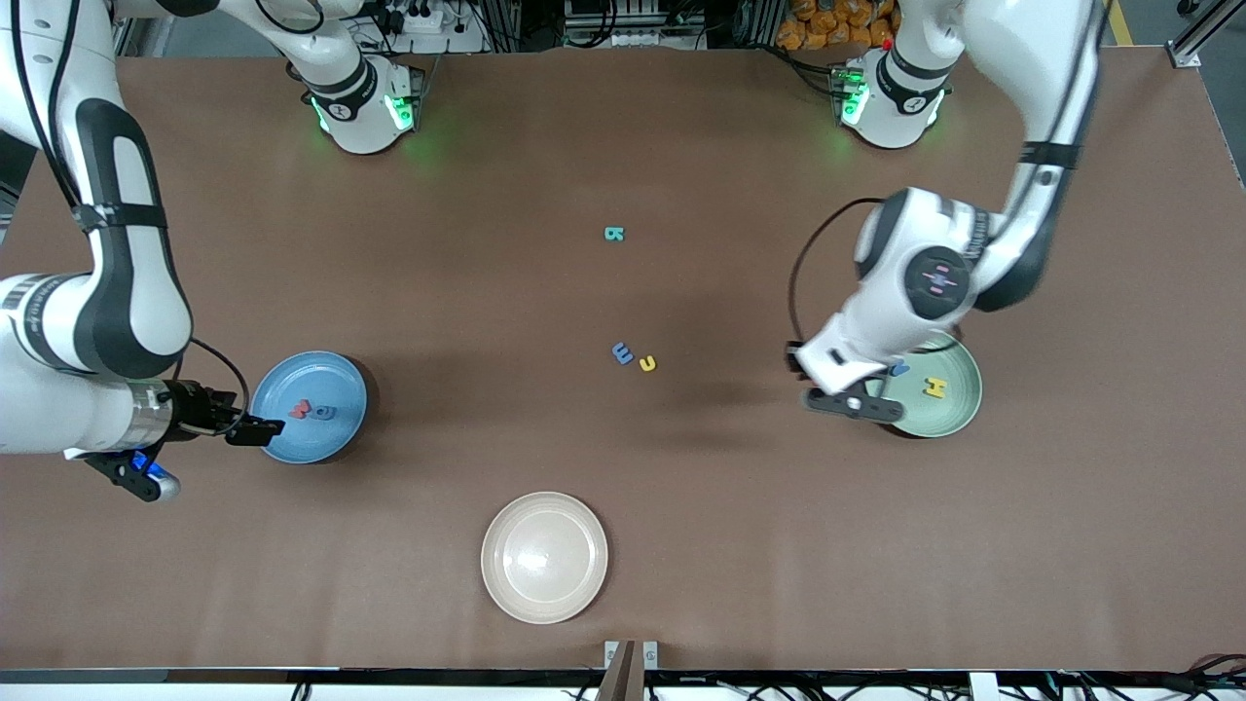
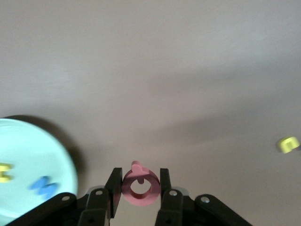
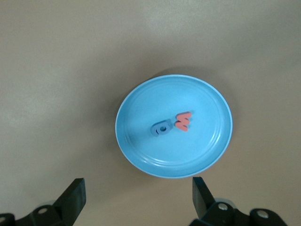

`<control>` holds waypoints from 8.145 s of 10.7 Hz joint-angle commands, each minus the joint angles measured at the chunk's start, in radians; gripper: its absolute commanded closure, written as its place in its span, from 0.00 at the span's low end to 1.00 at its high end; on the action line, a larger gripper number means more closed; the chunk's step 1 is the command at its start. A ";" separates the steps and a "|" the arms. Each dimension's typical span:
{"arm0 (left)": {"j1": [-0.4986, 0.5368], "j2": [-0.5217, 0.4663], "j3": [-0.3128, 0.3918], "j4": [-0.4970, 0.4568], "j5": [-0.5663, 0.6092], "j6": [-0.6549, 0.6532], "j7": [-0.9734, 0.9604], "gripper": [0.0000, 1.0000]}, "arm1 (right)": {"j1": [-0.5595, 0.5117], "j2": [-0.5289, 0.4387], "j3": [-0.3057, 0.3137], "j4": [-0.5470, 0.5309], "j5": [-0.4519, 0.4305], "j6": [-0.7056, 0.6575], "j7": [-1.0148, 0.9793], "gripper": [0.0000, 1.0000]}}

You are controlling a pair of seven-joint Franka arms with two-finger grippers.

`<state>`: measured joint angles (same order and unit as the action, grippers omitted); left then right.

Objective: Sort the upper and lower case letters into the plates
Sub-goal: 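Carry the pink letter to the green plate with the left gripper, then release the pink letter on the green plate while the right gripper reaches letters, then lower the right gripper and grasp the blue lowercase m, then carry the blue m to the blue plate while the left gripper reaches the R, then release the blue m on the blue plate while the left gripper lowers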

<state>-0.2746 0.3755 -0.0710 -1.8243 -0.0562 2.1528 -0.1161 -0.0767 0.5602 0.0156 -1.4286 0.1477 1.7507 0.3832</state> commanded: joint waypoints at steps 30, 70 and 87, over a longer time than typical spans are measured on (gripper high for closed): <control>-0.077 -0.078 0.045 0.154 0.095 -0.315 0.049 0.00 | 0.598 0.205 0.257 -0.181 -0.205 0.624 1.277 0.00; -0.365 0.049 -0.248 -0.029 0.117 0.048 -0.401 0.00 | -0.274 0.099 0.580 -0.084 -0.252 -0.043 0.532 1.00; -0.495 0.230 -0.300 -0.099 0.308 0.303 0.243 0.00 | -0.203 0.110 0.412 -0.105 -0.290 0.128 0.488 0.00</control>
<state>-0.7738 0.5983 -0.3701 -1.9126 0.2210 2.4246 0.0782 -0.3112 0.6855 0.4295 -1.5387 -0.1390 1.8810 0.8425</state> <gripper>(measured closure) 0.000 0.000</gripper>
